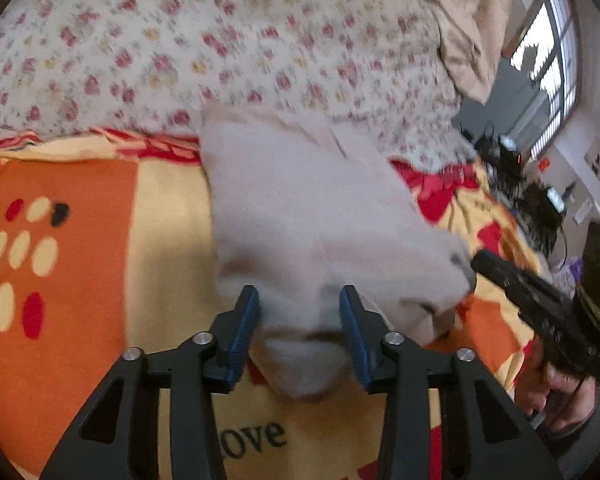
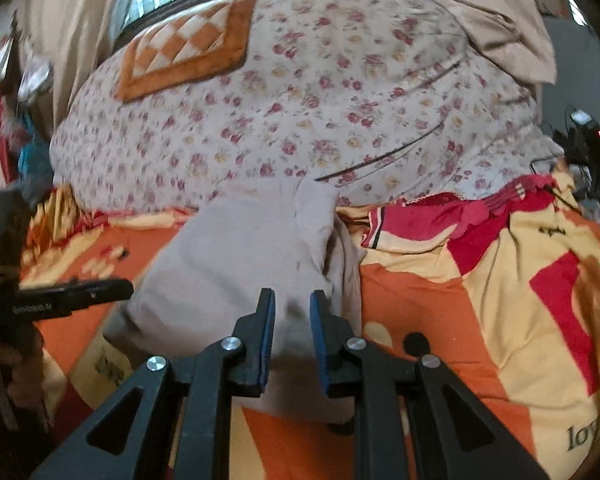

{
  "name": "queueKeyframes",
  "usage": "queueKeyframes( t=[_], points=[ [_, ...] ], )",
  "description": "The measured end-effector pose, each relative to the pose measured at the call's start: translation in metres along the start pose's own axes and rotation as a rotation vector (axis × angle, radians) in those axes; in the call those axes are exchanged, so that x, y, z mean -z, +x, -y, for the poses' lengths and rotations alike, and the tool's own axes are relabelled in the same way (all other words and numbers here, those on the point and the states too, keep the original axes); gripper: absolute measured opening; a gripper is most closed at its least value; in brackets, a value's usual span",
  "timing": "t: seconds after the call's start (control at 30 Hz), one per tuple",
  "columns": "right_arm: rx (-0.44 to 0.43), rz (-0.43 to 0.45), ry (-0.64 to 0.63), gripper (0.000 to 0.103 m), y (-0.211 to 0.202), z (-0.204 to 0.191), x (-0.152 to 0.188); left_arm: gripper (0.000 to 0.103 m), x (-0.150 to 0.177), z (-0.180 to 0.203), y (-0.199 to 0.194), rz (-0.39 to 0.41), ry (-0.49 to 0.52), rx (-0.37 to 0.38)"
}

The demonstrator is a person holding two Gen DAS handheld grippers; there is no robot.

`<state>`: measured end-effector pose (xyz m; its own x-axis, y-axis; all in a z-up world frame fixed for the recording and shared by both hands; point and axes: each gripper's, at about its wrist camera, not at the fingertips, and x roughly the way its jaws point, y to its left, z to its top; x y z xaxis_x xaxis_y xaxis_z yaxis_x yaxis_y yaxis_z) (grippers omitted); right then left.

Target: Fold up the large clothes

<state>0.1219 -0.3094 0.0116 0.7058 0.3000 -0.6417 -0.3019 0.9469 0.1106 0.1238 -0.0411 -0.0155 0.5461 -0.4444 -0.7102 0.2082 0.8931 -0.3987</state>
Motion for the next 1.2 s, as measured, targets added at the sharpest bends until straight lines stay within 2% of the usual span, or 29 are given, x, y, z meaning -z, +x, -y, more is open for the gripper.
queueKeyframes(
  t=[0.07,0.1,0.13,0.17,0.2,0.3,0.37,0.43,0.5,0.6,0.63,0.67,0.7,0.73,0.83,0.87,0.9,0.93,1.0,1.07,1.17,1.2],
  points=[
    [-0.015,-0.073,0.009,0.018,0.016,0.004,0.003,0.027,0.005,0.004,0.015,-0.047,0.027,-0.023],
    [-0.018,-0.138,0.013,0.018,0.029,0.006,0.006,0.027,0.007,0.005,0.022,-0.072,0.044,-0.031],
    [0.012,-0.26,0.024,0.018,0.051,0.01,0.015,0.027,0.008,0.007,0.027,-0.083,0.055,-0.035],
    [0.03,-0.324,0.034,0.018,0.062,0.013,0.02,0.027,0.01,0.009,0.028,-0.087,0.061,-0.035],
    [0.031,-0.341,0.041,0.019,0.066,0.014,0.021,0.027,0.01,0.011,0.028,-0.088,0.066,-0.038],
    [0.03,-0.262,0.051,0.019,0.05,0.016,0.009,0.027,-0.003,0.004,0.013,-0.059,0.024,-0.011],
    [0.04,-0.147,0.114,0.02,0.029,0.023,-0.008,0.027,-0.019,-0.003,0.002,-0.011,-0.017,0.0],
    [0.039,-0.032,0.15,0.02,0.014,0.022,-0.032,0.027,-0.043,-0.01,-0.005,0.045,-0.034,-0.034],
    [0.067,0.022,0.149,0.02,0.016,0.013,-0.06,0.027,-0.066,-0.016,-0.001,0.064,-0.054,-0.07],
    [0.1,0.029,0.172,0.024,0.045,0.002,-0.109,0.027,-0.098,-0.029,0.021,0.07,-0.132,-0.089],
    [0.097,0.031,0.179,0.027,0.057,-0.003,-0.121,0.027,-0.102,-0.03,0.029,0.063,-0.148,-0.091],
    [0.09,0.025,0.181,0.036,0.067,-0.003,-0.129,0.027,-0.105,-0.032,0.038,0.056,-0.155,-0.1],
    [0.077,0.013,0.179,0.038,0.088,-0.005,-0.138,0.027,-0.107,-0.032,0.049,0.051,-0.151,-0.108],
    [0.075,-0.002,0.172,0.038,0.103,-0.008,-0.141,0.027,-0.108,-0.032,0.061,0.043,-0.14,-0.117],
    [0.069,-0.143,0.144,0.038,0.172,0.001,-0.129,0.031,-0.1,-0.035,0.092,0.009,-0.118,-0.153],
    [0.073,-0.183,0.149,0.036,0.187,0.007,-0.121,0.037,-0.096,-0.036,0.097,0.011,-0.103,-0.166],
    [0.088,-0.265,0.164,0.035,0.212,0.018,-0.107,0.043,-0.093,-0.037,0.101,0.021,-0.091,-0.166],
    [0.089,-0.295,0.179,0.035,0.224,0.025,-0.096,0.045,-0.091,-0.038,0.105,0.031,-0.092,-0.154],
    [0.063,-0.278,0.199,0.035,0.227,0.032,-0.093,0.053,-0.09,-0.04,0.113,0.029,-0.087,-0.172],
    [0.055,-0.272,0.201,0.035,0.224,0.033,-0.093,0.053,-0.091,-0.04,0.112,0.033,-0.081,-0.168],
    [0.012,-0.187,0.235,0.036,0.191,0.04,-0.1,0.053,-0.095,-0.046,0.095,0.038,-0.108,-0.139],
    [0.003,-0.145,0.239,0.042,0.17,0.046,-0.102,0.053,-0.097,-0.05,0.088,0.038,-0.13,-0.135]
  ],
)
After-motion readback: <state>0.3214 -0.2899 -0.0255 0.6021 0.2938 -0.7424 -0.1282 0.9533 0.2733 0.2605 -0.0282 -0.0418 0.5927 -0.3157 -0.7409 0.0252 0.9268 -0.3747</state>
